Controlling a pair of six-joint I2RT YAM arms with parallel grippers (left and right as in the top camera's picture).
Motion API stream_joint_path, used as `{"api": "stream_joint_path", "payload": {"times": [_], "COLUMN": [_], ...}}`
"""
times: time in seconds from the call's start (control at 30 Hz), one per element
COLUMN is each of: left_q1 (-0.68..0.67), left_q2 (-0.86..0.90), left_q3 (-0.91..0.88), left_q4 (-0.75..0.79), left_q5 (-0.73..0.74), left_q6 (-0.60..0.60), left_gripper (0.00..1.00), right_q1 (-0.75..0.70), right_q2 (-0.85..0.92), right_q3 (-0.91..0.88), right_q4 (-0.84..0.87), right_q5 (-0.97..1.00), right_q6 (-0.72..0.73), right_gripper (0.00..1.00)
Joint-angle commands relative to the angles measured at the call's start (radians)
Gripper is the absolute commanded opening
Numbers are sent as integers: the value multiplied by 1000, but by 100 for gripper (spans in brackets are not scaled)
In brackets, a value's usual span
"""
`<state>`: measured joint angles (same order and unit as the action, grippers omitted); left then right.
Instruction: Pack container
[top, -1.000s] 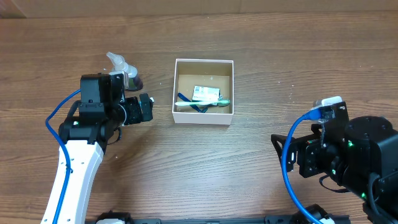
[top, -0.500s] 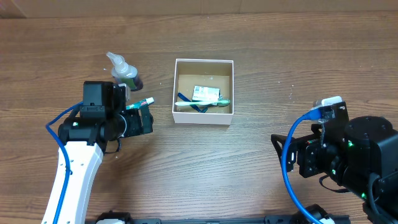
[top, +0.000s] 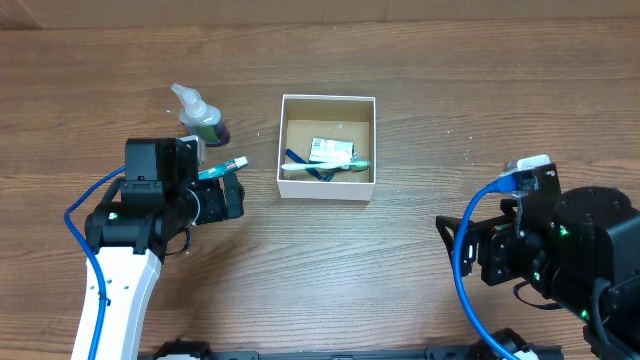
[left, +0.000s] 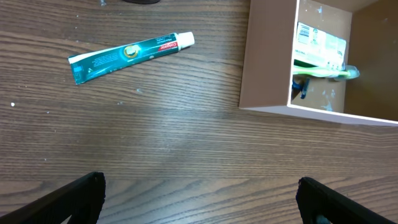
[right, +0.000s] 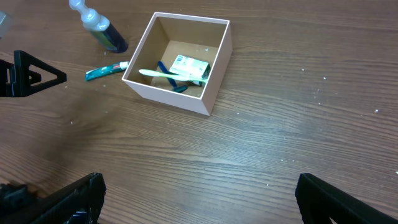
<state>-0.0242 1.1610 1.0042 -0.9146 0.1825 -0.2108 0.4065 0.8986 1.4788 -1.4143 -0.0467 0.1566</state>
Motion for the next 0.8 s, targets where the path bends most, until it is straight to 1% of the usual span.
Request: {"api": "stream_joint_path", "payload": {"times": [0.0, 0.77], "left_q1": [4, 4], "left_q2": [-17, -18], "left_q3": [26, 26], "left_q4": [-5, -17], "left_q5": [2, 2], "left_q6": [-14, -14], "left_gripper": [100, 100], "right_q1": [2, 2], "right_q2": [-3, -3], "right_q3": [0, 0], "right_q4": [5, 5], "right_q5": [9, 8], "right_q6": [4, 4], "right_gripper": [100, 100]}}
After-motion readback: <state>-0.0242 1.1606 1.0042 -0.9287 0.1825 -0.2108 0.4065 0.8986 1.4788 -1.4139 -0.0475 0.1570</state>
